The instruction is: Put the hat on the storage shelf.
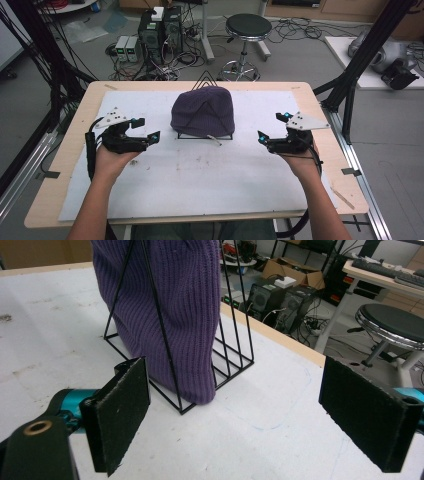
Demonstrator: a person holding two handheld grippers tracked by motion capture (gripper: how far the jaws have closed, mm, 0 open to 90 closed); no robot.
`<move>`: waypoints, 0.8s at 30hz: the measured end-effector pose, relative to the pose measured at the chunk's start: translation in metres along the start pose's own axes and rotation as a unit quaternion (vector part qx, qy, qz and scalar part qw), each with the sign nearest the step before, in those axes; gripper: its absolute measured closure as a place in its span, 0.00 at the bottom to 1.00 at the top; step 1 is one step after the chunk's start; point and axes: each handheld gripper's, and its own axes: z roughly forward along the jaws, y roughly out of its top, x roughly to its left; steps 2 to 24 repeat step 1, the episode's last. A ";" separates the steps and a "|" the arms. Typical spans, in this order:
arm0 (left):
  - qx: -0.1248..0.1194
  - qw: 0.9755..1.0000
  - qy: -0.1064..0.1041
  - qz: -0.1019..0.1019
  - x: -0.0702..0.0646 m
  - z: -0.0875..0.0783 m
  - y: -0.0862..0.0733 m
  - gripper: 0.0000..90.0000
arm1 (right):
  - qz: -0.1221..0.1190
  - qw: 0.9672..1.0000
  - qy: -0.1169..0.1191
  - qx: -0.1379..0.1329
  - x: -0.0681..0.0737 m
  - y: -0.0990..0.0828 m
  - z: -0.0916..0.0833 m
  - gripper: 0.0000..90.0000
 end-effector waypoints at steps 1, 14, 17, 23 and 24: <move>0.001 1.000 0.000 0.000 0.000 0.000 -0.001 0.19 | -0.002 1.000 0.001 0.001 0.000 0.000 0.000 0.14; 0.001 1.000 0.000 0.000 0.000 0.000 -0.001 0.19 | -0.002 1.000 0.001 0.001 0.000 0.000 0.000 0.14; 0.001 1.000 0.000 0.000 0.000 0.000 -0.001 0.19 | -0.002 1.000 0.001 0.001 0.000 0.000 0.000 0.14; 0.001 1.000 0.000 0.000 0.000 0.000 -0.001 0.19 | -0.002 1.000 0.001 0.001 0.000 0.000 0.000 0.14; 0.001 1.000 0.000 0.000 0.000 0.000 -0.001 0.19 | -0.002 1.000 0.001 0.001 0.000 0.000 0.000 0.14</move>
